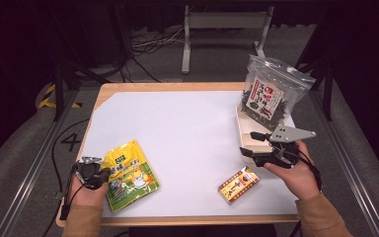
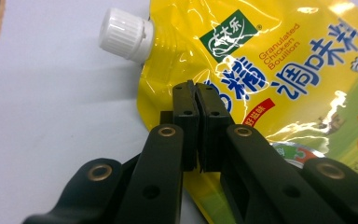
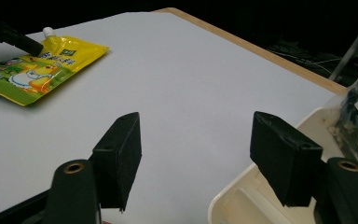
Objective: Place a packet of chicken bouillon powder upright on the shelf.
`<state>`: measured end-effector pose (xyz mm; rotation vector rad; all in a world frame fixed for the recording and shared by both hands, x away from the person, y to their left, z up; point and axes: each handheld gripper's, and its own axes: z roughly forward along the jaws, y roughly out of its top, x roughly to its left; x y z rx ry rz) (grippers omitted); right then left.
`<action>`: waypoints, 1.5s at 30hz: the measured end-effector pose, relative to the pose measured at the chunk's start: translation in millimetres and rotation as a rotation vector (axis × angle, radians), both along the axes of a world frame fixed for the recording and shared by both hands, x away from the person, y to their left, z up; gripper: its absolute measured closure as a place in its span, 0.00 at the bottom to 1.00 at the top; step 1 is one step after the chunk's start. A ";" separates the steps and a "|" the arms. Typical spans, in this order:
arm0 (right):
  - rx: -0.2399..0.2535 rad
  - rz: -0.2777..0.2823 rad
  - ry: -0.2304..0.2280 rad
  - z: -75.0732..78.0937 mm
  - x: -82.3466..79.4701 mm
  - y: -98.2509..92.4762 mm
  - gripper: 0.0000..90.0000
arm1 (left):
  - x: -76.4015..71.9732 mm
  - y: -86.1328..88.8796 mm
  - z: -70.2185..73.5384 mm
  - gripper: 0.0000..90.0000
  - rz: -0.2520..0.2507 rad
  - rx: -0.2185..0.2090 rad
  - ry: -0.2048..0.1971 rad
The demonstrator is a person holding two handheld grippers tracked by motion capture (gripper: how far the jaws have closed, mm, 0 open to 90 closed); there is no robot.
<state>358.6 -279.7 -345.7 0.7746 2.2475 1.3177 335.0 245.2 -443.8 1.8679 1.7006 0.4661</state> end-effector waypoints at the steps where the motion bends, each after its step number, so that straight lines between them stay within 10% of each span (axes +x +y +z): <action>1: 0.002 0.000 -0.002 0.0 0.1 -1.1 0.38 | 0.6 3.2 1.2 0.95 -0.012 -0.028 0.008; 7: 0.005 -0.016 -0.001 -0.1 -2.1 -7.4 0.38 | 2.9 5.9 12.6 0.48 0.016 -0.022 -0.035; 13: -0.001 -0.022 -0.001 -1.6 -2.7 -8.8 0.38 | 13.4 5.1 0.3 0.27 0.003 -0.013 0.050; 29: -0.005 -0.002 0.009 -3.3 -0.5 -0.7 0.38 | 12.1 -12.3 -3.8 0.57 0.046 0.044 -0.020; 34: -0.008 0.002 0.012 -3.7 0.2 0.4 0.39 | 12.7 -17.4 -3.7 0.85 0.014 0.040 -0.036; 45: 0.006 -0.006 -0.008 -0.3 -3.6 -7.0 0.40 | 15.3 -0.2 5.9 0.93 -0.013 -0.076 -0.025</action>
